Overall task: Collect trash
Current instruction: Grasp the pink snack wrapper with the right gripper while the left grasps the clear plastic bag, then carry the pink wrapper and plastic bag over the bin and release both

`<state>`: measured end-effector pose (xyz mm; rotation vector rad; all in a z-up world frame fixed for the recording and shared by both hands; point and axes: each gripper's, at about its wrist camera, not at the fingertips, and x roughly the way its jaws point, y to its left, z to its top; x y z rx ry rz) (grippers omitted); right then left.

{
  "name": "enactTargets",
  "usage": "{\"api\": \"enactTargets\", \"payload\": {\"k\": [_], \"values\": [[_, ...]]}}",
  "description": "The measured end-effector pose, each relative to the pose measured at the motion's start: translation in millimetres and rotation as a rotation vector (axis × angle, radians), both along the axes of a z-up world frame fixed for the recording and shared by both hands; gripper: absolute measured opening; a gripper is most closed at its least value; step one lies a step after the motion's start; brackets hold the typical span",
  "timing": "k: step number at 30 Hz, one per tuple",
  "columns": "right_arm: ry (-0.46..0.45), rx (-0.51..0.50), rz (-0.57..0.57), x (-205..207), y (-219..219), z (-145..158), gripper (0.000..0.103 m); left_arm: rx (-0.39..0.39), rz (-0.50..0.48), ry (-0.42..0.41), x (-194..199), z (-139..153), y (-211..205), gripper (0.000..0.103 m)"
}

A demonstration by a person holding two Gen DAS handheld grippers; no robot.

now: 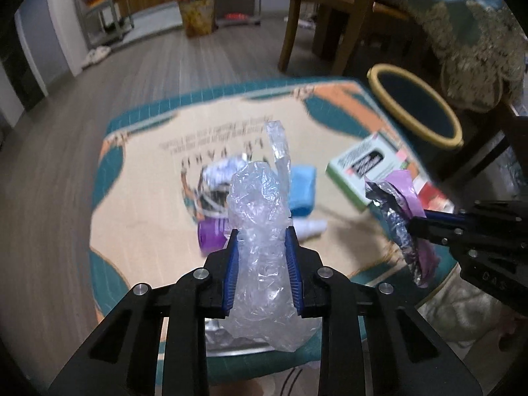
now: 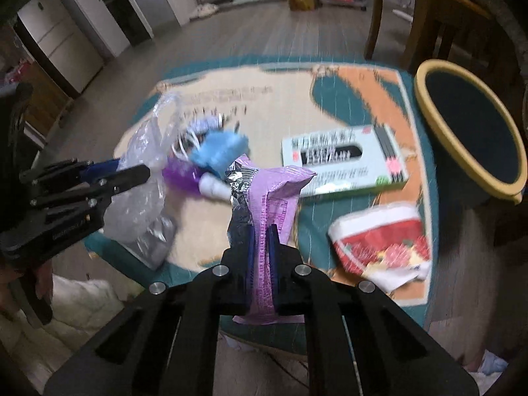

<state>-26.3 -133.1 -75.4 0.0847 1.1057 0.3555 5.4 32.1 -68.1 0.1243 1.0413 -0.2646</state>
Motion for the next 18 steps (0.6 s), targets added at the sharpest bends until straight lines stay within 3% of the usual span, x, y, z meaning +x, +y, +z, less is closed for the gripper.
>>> {"api": "enactTargets", "payload": {"k": [12,15,18], "values": [[-0.236,0.058,-0.025,48.5,-50.4,118.5,0.008,-0.081,-0.092,-0.249,39.8,116.5,-38.4,0.028],[-0.303,-0.001,-0.04,68.9,-72.5,141.1,0.008,-0.042,-0.118,-0.302,60.0,133.8,-51.7,0.028],[-0.338,-0.044,-0.091,85.1,-99.8,147.0,0.008,-0.032,-0.118,-0.325,79.1,133.3,-63.6,0.028]]}}
